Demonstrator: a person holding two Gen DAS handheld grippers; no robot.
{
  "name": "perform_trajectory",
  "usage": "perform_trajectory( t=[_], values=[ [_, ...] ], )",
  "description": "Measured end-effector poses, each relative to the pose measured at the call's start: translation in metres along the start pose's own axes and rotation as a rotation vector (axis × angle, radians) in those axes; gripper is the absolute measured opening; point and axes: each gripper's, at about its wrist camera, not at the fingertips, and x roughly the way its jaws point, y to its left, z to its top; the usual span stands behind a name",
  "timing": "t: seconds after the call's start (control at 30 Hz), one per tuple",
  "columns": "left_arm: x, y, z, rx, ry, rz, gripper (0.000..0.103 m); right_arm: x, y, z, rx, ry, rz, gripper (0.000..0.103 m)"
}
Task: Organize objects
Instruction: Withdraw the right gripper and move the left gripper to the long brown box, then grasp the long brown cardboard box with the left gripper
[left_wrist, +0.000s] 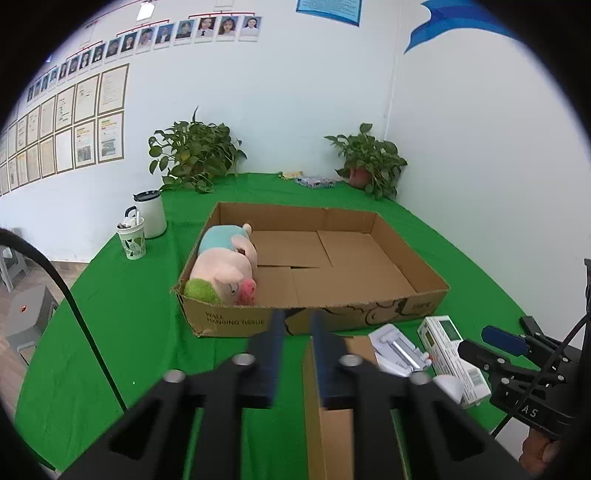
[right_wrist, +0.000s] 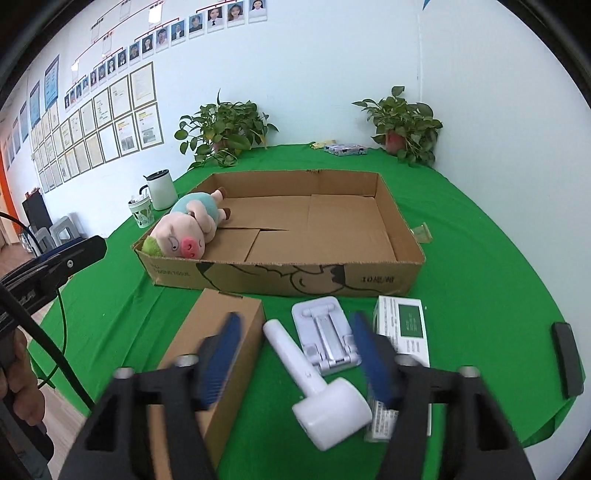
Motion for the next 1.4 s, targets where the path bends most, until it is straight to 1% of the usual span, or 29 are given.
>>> perform_trajectory(
  t=[0.07, 0.1, 0.13, 0.17, 0.2, 0.23, 0.3, 0.37, 0.43, 0.5, 0.6, 0.63, 0.67, 0.7, 0.77, 0.9, 0.93, 1.0, 1.03, 1.07, 1.1, 1.17, 1.3, 1.4],
  values=[
    [-0.001, -0.006, -0.007, 0.014, 0.015, -0.028, 0.003, -0.002, -0.004, -0.007, 0.015, 0.003, 0.018, 0.043],
    [-0.004, -0.009, -0.01, 0.021, 0.014, -0.042, 0.004, -0.005, -0.008, -0.011, 0.028, 0.0, 0.04, 0.049],
    [-0.005, -0.013, -0.014, 0.03, 0.017, -0.045, 0.016, -0.008, -0.012, -0.014, 0.04, 0.0, 0.05, 0.057],
    [-0.006, -0.016, -0.016, 0.041, 0.027, -0.048, 0.03, -0.01, -0.016, -0.017, 0.054, 0.003, 0.058, 0.083],
    [-0.005, -0.018, -0.02, 0.05, 0.041, -0.06, 0.07, -0.013, -0.02, -0.021, 0.073, 0.001, 0.072, 0.099],
    [-0.005, -0.018, -0.024, 0.049, 0.051, -0.079, 0.091, -0.016, -0.023, -0.025, 0.088, -0.006, 0.083, 0.1],
    [-0.004, -0.015, -0.032, 0.038, 0.079, -0.135, 0.091, -0.021, -0.029, -0.032, 0.107, -0.001, 0.124, 0.101],
    [-0.001, -0.01, -0.039, 0.028, 0.111, -0.151, 0.091, -0.023, -0.03, -0.039, 0.109, 0.025, 0.188, 0.102],
    [0.001, -0.004, -0.046, 0.012, 0.139, -0.168, 0.091, -0.022, -0.025, -0.049, 0.093, 0.069, 0.258, 0.102],
    [0.004, 0.003, -0.054, -0.005, 0.172, -0.213, 0.091, -0.02, -0.011, -0.062, 0.066, 0.124, 0.34, 0.102],
    [0.011, 0.012, -0.066, -0.033, 0.212, -0.253, 0.091, -0.02, 0.017, -0.083, 0.05, 0.199, 0.471, 0.102],
    [0.015, 0.015, -0.069, -0.046, 0.228, -0.262, 0.091, -0.018, 0.027, -0.088, 0.053, 0.225, 0.495, 0.102],
    [0.02, 0.021, -0.075, -0.074, 0.255, -0.286, 0.091, -0.015, 0.037, -0.093, 0.061, 0.25, 0.506, 0.102],
    [0.023, 0.024, -0.079, -0.096, 0.276, -0.313, 0.091, -0.011, 0.046, -0.098, 0.069, 0.27, 0.503, 0.102],
    [0.028, 0.031, -0.087, -0.135, 0.31, -0.366, 0.091, -0.003, 0.062, -0.103, 0.073, 0.312, 0.467, 0.102],
    [0.035, 0.033, -0.102, -0.152, 0.36, -0.473, 0.091, 0.007, 0.093, -0.11, 0.024, 0.367, 0.352, 0.102],
    [0.037, 0.031, -0.105, -0.15, 0.375, -0.497, 0.088, 0.008, 0.101, -0.111, 0.005, 0.378, 0.338, 0.102],
    [0.045, 0.029, -0.109, -0.159, 0.405, -0.537, 0.086, 0.008, 0.119, -0.115, -0.046, 0.385, 0.299, 0.103],
    [0.048, 0.028, -0.111, -0.17, 0.422, -0.542, 0.079, 0.008, 0.125, -0.117, -0.069, 0.383, 0.282, 0.103],
    [0.052, 0.029, -0.114, -0.178, 0.436, -0.531, 0.075, 0.008, 0.129, -0.118, -0.089, 0.382, 0.268, 0.102],
    [0.055, 0.029, -0.118, -0.2, 0.454, -0.553, 0.072, 0.009, 0.132, -0.119, -0.106, 0.379, 0.245, 0.102],
    [0.057, 0.025, -0.123, -0.228, 0.468, -0.589, 0.072, 0.01, 0.13, -0.121, -0.11, 0.387, 0.233, 0.102],
    [0.054, -0.011, -0.137, -0.175, 0.521, -0.644, 0.072, 0.005, 0.11, -0.127, -0.14, 0.381, 0.137, 0.102],
    [0.055, -0.025, -0.143, -0.184, 0.535, -0.659, 0.072, -0.004, 0.087, -0.135, -0.14, 0.397, 0.114, 0.102]
  ],
)
